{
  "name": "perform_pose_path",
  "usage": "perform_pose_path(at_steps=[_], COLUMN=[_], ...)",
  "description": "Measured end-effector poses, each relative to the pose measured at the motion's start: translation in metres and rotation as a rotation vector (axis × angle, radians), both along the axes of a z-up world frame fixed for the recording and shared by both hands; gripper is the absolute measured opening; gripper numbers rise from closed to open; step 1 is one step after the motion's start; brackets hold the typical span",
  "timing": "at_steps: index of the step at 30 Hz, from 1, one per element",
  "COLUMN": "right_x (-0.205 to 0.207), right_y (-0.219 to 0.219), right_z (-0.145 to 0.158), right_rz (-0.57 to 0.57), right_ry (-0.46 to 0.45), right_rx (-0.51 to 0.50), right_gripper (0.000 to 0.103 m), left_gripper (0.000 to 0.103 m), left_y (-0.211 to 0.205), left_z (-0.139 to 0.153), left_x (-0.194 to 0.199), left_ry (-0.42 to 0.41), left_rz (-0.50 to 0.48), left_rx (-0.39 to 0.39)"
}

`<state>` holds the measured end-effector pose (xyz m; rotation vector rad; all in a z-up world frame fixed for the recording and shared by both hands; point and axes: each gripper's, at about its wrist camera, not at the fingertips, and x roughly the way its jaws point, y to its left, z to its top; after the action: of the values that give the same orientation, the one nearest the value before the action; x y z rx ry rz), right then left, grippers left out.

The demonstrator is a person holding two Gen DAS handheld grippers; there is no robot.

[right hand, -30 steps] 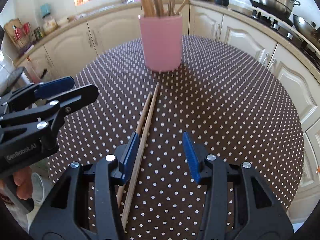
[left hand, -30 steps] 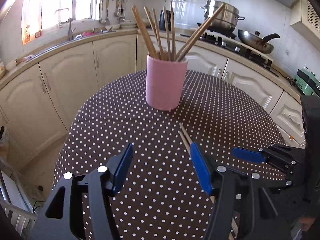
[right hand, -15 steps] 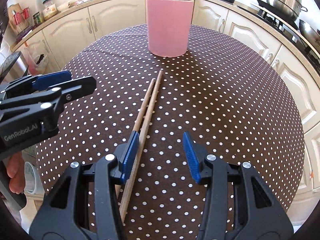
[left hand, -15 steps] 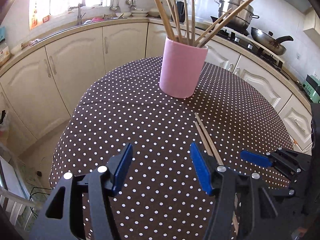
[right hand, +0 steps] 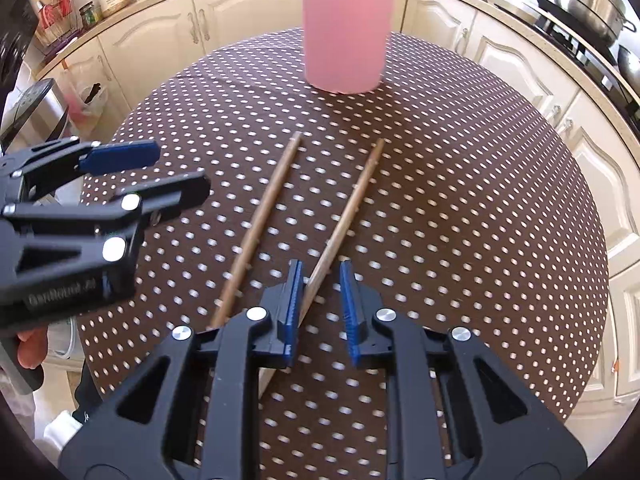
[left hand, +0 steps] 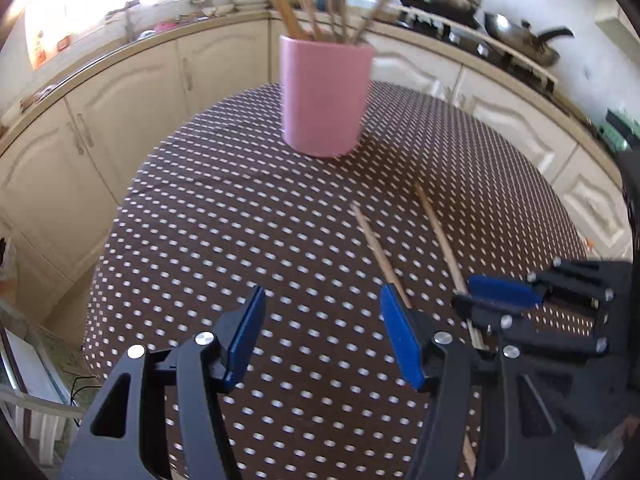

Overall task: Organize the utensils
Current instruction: 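Move both open tools back down to the last two chopsticks, then close the left tool on one chopstick while the right tool grasps the other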

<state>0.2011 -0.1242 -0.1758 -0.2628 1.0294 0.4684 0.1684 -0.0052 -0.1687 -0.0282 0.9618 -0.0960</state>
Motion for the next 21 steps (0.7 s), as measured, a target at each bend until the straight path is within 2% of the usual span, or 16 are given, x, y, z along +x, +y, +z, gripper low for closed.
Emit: perform_pose_path(at_steps=[6, 13, 16, 19, 21], right_x=[0.003, 0.005, 0.009, 0.014, 0.017], right_y=[-0.021, -0.026, -0.027, -0.025, -0.022], right_z=[0.001, 0.002, 0.003, 0.004, 0.005], right_rz=[-0.027, -0.041, -0.045, -0.045, -0.042], right_ry=[0.055, 0.068, 0.078, 0.083, 0.090], right_rx=[0.065, 0.095, 0.106, 0.098, 0.089], right_gripper=[0.019, 0.019, 0.020, 0.020, 0.020], left_gripper=[0.059, 0.058, 0.051, 0.038, 0.021], left_y=[-0.032, -0.046, -0.049, -0.054, -0.055], left_z=[-0.013, -0.019, -0.018, -0.017, -0.016], left_x=[0.006, 0.007, 0.009, 0.011, 0.015], left_ry=[0.079, 0.096, 0.108, 0.111, 0.115], left_rz=[-0.047, -0.055, -0.080, -0.133, -0.151], left_rx=[0.067, 0.108, 0.104, 0.107, 0.110])
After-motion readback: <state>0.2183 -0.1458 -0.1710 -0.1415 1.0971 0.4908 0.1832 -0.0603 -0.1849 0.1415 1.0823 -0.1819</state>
